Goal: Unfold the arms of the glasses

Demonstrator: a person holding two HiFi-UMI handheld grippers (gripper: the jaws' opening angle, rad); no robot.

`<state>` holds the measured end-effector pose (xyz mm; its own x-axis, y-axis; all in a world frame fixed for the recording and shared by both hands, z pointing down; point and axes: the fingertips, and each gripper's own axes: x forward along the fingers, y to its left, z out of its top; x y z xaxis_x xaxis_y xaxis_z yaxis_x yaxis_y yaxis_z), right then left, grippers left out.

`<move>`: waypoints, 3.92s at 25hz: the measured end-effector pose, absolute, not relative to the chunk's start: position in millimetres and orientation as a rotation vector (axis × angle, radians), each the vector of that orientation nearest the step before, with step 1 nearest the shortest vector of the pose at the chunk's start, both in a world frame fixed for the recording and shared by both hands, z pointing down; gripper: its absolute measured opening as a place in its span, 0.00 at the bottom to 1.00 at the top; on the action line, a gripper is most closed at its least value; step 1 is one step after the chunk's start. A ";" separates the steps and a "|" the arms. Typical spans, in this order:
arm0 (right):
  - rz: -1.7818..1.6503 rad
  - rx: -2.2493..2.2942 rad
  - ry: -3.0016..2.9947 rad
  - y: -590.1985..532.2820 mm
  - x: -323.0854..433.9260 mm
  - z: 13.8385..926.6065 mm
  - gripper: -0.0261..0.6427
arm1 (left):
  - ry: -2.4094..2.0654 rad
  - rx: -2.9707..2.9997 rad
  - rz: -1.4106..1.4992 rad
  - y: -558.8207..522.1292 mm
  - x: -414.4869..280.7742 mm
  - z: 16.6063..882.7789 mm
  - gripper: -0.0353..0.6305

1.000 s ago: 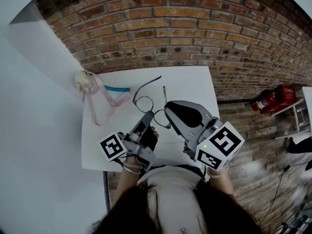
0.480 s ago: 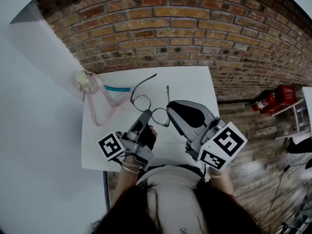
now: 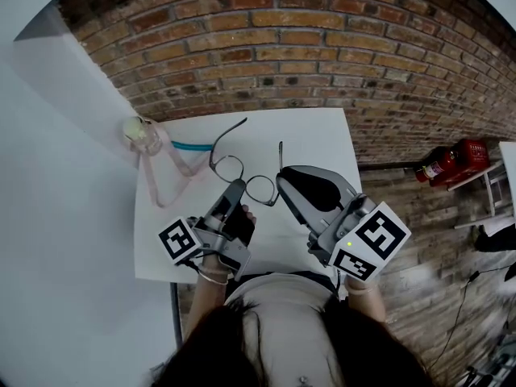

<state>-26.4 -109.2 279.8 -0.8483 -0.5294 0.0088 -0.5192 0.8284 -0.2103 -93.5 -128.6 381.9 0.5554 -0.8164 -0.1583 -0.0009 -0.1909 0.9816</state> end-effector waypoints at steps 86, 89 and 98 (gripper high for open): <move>-0.221 -1.332 2.872 -150.7 40.7 333.4 0.05 | -0.478 1.590 -0.738 -110.4 -76.8 386.9 0.09; -0.208 -1.355 2.902 -151.8 39.2 344.7 0.05 | -0.457 1.594 -0.725 -108.5 -73.9 386.7 0.09; -0.235 -1.398 2.945 -156.3 35.1 359.9 0.05 | -0.432 1.586 -0.705 -106.6 -71.8 387.7 0.09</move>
<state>35.1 -156.3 359.9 -0.6275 -0.7587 0.1751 -0.7768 0.6252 -0.0751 -71.8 -106.6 387.7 0.7401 -0.6454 -0.1891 0.1245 -0.1448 0.9816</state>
